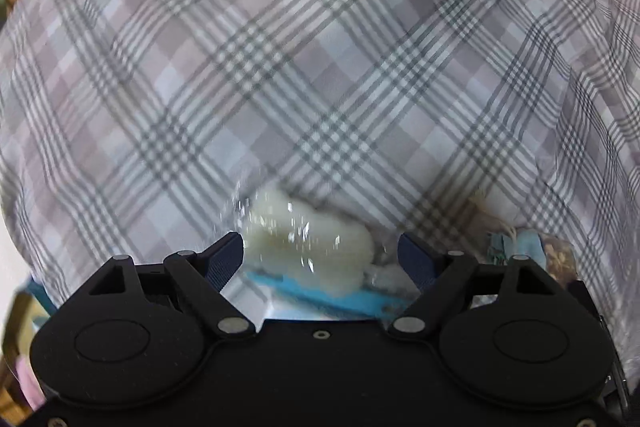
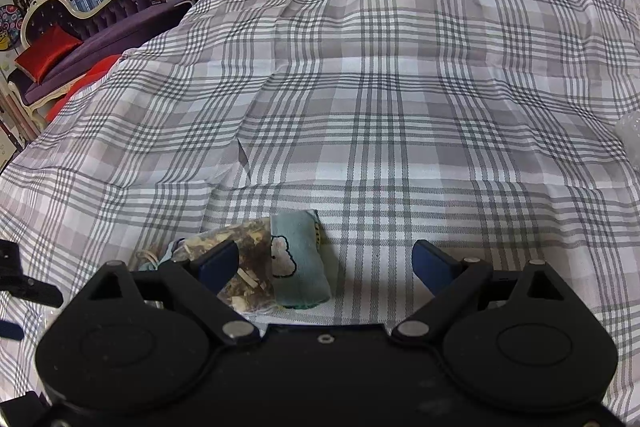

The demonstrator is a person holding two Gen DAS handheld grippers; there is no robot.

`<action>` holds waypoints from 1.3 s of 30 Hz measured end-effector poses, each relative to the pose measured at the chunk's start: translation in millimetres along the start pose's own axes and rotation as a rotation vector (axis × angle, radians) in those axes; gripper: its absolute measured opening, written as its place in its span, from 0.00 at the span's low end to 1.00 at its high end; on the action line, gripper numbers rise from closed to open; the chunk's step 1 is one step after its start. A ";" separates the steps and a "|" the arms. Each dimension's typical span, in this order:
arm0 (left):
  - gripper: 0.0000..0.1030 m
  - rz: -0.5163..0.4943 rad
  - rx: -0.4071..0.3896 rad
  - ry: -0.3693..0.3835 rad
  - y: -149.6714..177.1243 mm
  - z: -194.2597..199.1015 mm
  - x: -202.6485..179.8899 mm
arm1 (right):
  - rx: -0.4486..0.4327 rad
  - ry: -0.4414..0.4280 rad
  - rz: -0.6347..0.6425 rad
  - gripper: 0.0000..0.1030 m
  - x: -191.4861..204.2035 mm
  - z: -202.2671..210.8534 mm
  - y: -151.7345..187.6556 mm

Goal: Organize soft objects
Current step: 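Grasp the plastic-wrapped white sponge with the left tool and lift it, then carry the sponge toward the gold tray with the left tool while the right tool grasps the snack bag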

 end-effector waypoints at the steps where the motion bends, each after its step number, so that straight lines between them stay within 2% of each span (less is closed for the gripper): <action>1: 0.78 0.011 0.013 -0.003 3.0 -3.6 2.4 | -0.003 -0.002 0.000 0.91 0.0 1.2 -0.4; 4: 0.78 0.040 0.044 -0.002 12.2 -16.1 6.3 | -0.020 0.008 0.000 0.91 -1.8 4.1 -1.7; 9: 0.78 0.065 0.105 0.071 11.0 -37.7 -1.7 | -0.019 0.003 -0.003 0.91 -2.3 4.8 -0.9; 18: 0.79 -0.053 0.044 0.090 -30.5 -39.3 -43.3 | -0.008 -0.006 -0.033 0.91 -9.3 0.4 -3.8; 27: 0.89 0.009 0.041 0.116 -49.2 -55.4 -65.4 | -0.003 -0.032 -0.090 0.91 -21.9 -0.6 -9.7; 29: 0.88 0.012 0.040 0.099 -46.7 -61.6 -70.0 | 0.000 -0.041 -0.101 0.91 -24.2 -0.8 -10.6; 31: 0.76 -0.020 0.019 0.069 -45.2 -58.8 -77.4 | 0.003 -0.048 -0.107 0.91 -25.3 -1.4 -11.4; 32: 0.64 -0.041 0.009 0.055 -46.8 -57.9 -79.2 | 0.005 -0.051 -0.109 0.91 -25.7 -1.8 -12.1; 33: 0.57 -0.060 0.003 0.048 -46.7 -56.7 -82.1 | 0.005 -0.056 -0.112 0.91 -26.6 -1.8 -12.8; 36: 0.49 -0.064 0.012 0.060 -43.0 -53.0 -85.6 | 0.025 -0.087 -0.105 0.93 -24.9 -4.0 -13.4; 39: 0.48 -0.061 0.015 0.057 -37.2 -45.5 -82.2 | 0.046 -0.102 -0.091 0.93 -21.3 -7.4 -12.4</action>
Point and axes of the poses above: each gripper's, at about its wrist camera, not at the fingertips, and z roughly against the way its jaws point, x to its left, y to its underside, the point moved 10 cm from there along -z, roughly the way its jaws point, and after that the axes turned 11 degrees about x, right-handed, at the moved point
